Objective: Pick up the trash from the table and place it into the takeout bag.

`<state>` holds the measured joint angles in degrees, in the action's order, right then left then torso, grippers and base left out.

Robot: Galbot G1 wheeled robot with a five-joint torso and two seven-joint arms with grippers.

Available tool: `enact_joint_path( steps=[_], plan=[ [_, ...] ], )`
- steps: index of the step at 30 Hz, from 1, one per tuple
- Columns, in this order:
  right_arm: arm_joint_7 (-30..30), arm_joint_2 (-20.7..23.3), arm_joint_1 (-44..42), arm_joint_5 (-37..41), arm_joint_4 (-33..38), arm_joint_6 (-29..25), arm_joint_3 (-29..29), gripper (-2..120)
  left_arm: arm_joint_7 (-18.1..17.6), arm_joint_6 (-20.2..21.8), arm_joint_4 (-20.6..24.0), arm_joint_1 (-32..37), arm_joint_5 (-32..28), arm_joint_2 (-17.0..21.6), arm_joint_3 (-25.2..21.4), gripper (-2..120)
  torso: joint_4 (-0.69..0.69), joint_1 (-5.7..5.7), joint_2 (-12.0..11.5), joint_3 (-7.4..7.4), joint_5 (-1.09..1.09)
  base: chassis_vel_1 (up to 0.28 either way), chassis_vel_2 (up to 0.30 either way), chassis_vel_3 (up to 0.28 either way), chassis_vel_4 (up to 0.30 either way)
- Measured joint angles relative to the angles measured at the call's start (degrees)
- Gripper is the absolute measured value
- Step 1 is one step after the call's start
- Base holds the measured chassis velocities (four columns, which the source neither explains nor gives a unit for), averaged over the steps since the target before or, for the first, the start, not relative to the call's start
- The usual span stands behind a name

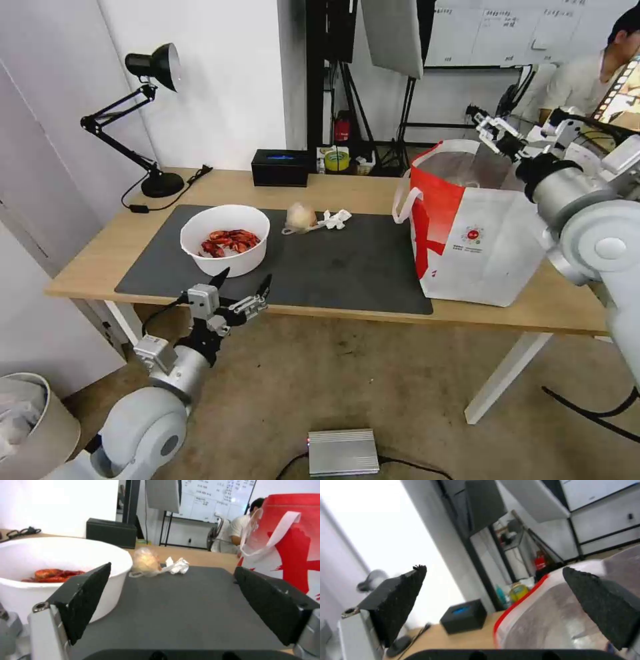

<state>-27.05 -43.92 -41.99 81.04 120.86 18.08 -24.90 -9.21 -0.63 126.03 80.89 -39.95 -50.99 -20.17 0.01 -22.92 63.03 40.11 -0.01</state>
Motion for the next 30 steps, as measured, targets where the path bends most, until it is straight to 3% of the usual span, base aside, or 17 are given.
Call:
enact_joint_path(
  steps=[5,8,12,19,23,24,30],
  plan=[
    [1.99,0.8,-6.19,-0.81,5.2,0.23,-0.32,100,0.63,-0.15,0.01,0.04,0.02,0.11,-0.36,100,-0.01,0.01,0.0,-0.01,0.0,0.0,0.0,0.0,0.0],
    [6.36,-0.18,-15.54,-10.2,8.17,0.32,0.22,100,1.11,-0.16,-0.13,-0.25,0.36,0.02,-0.09,100,-0.01,0.0,0.0,-0.01,0.01,0.0,0.0,0.0,0.0],
    [9.96,-1.44,-21.81,-17.97,8.89,0.25,1.12,100,2.09,-0.37,-0.4,0.23,1.33,-0.07,-0.3,100,-0.01,0.0,0.0,-0.01,0.01,0.0,0.0,0.0,0.0],
    [14.24,-3.21,-28.53,-26.18,9.19,-1.3,2.97,100,3.02,-0.7,-0.82,1.09,2.6,-0.39,-1.25,100,-0.01,0.0,0.0,-0.01,0.01,0.0,0.0,0.0,0.0],
    [18.57,-3.87,-31.21,-31.36,7.5,-5.54,3.91,100,3.95,-1.79,-1.68,2.48,4.61,-0.85,-2.04,100,-0.01,0.0,0.0,-0.01,0.0,0.0,0.0,0.0,0.0],
    [21.48,-4.25,-32.44,-34.23,5.85,-9.73,4.32,100,4.83,-2.6,-2.6,3.23,6.61,-1.17,-2.48,100,-0.01,0.0,0.0,-0.01,0.0,0.0,0.0,0.0,0.0],
    [26.63,-5.28,-34.82,-40.73,2.11,-19.24,5.04,100,6.38,-5.29,-5.46,4.85,10.84,-2.46,-2.98,100,0.0,0.0,0.0,0.0,0.02,0.0,0.0,0.0,0.0]
  ],
)
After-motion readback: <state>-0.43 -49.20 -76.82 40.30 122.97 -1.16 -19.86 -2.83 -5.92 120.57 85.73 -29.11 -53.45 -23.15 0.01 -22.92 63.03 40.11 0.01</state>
